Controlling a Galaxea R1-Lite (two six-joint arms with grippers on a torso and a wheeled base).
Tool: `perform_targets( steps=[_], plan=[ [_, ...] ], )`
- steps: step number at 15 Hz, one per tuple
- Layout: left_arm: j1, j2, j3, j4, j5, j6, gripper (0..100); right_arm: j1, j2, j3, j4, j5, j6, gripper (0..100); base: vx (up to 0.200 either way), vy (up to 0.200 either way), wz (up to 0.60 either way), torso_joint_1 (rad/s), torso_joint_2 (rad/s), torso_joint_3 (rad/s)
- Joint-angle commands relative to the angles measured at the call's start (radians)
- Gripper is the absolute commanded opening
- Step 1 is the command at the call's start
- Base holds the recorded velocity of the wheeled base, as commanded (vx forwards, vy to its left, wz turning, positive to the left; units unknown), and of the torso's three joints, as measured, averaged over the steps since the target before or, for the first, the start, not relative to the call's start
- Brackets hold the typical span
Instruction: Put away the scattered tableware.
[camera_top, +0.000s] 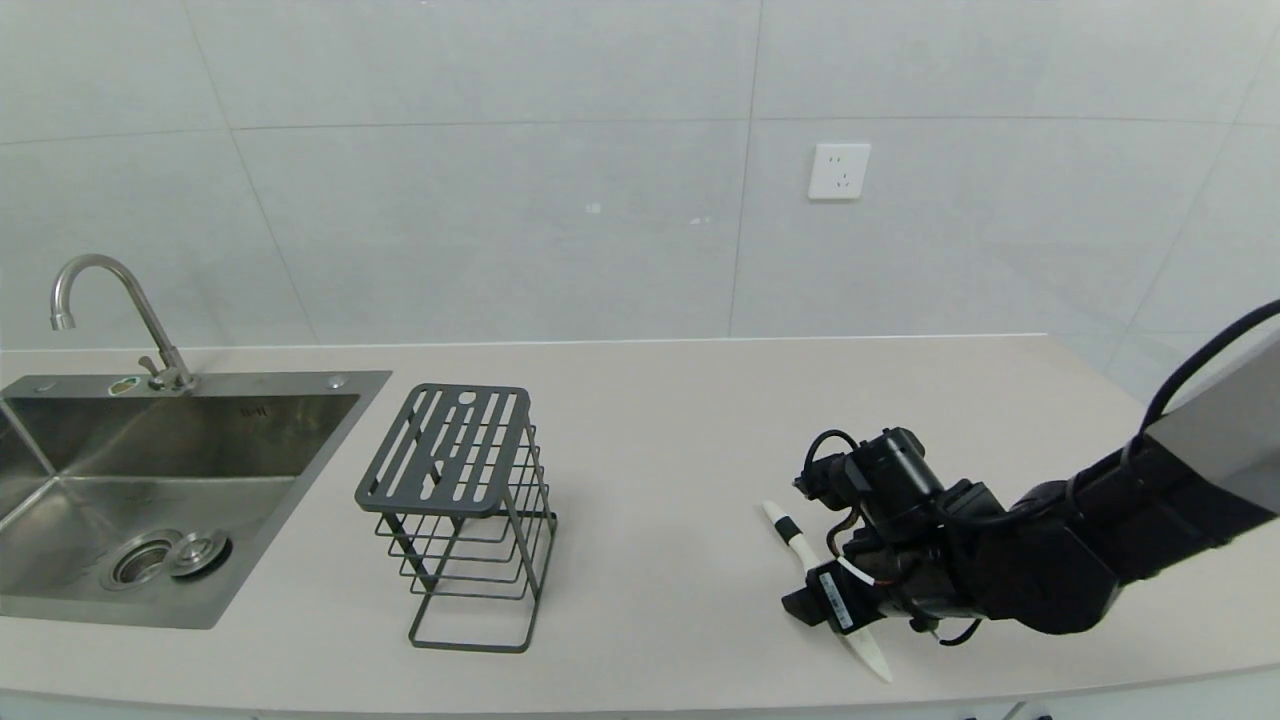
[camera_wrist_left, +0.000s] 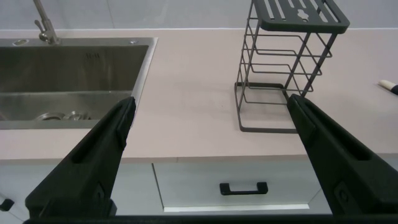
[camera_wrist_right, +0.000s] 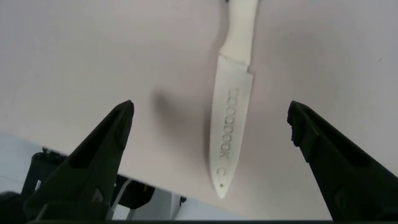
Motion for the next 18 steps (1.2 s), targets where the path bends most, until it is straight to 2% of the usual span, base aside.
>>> perform_targets(
  steps=[1,8,9,15,18],
  plan=[
    [0.000,0.001,0.000,0.000,0.000,0.001,100,-0.013,0.039,-0.014,0.000,-0.007,0.000,100,0.000,0.000,0.00,0.000,0.00,0.000],
    [0.000,0.001,0.000,0.000,0.000,0.001,100,-0.019,0.108,-0.067,-0.011,-0.010,-0.003,100,0.000,0.000,0.00,0.000,0.00,0.000],
    [0.000,0.001,0.000,0.000,0.000,0.000,100,-0.019,0.114,-0.067,-0.011,-0.010,-0.002,0,0.000,0.000,0.00,0.000,0.00,0.000],
    [0.000,0.001,0.000,-0.001,0.000,0.000,100,-0.025,0.145,-0.014,-0.009,0.001,0.003,0,0.000,0.000,0.00,0.000,0.00,0.000],
    [-0.001,0.001,0.000,0.000,0.000,0.000,100,-0.016,0.133,-0.037,-0.013,-0.001,-0.003,0,0.000,0.000,0.00,0.000,0.00,0.000]
  ],
)
